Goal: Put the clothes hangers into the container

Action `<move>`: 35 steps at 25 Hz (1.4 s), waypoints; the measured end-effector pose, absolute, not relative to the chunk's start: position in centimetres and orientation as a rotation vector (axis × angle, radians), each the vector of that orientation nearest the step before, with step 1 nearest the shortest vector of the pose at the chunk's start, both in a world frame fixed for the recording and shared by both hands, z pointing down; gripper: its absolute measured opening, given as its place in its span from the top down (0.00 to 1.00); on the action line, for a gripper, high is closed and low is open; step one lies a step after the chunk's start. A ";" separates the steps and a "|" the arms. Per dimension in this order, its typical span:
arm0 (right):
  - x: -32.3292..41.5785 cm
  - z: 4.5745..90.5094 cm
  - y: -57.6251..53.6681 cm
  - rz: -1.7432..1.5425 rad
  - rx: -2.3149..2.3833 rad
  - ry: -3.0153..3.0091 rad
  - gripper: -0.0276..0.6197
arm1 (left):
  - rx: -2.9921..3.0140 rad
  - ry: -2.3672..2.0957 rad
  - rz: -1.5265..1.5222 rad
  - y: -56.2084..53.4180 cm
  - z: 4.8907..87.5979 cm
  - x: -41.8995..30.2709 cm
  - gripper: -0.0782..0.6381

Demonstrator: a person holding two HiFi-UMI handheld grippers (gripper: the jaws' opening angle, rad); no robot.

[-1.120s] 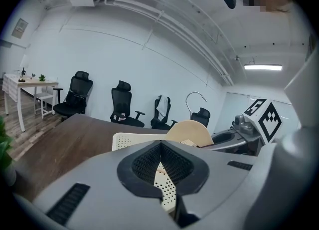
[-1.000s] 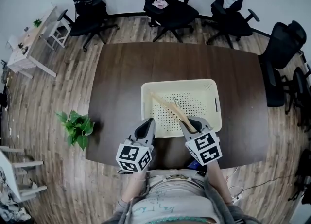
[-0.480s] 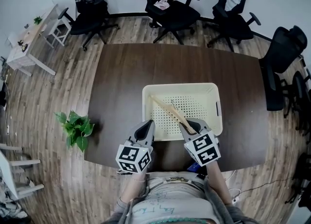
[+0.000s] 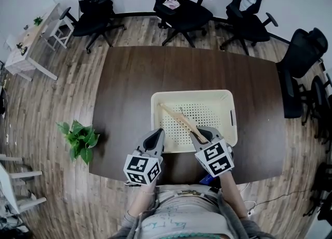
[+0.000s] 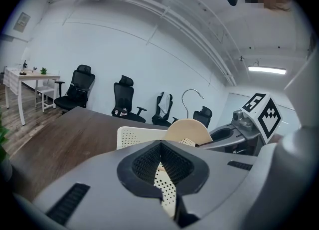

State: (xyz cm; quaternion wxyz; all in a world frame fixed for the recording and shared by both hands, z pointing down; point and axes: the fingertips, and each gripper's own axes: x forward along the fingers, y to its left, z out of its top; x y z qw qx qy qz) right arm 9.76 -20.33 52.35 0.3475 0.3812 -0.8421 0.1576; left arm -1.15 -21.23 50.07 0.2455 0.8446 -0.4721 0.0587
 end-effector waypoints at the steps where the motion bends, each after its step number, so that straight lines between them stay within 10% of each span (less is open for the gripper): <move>1: 9.7 52.3 -20.3 0.415 0.983 -2.183 0.87 | 2.303 -1.288 0.162 -21.3 50.2 -1.2 0.88; 35: 12.2 53.1 -22.5 0.387 1.051 -2.141 0.86 | 2.309 -1.262 0.240 -22.4 52.3 -0.6 0.88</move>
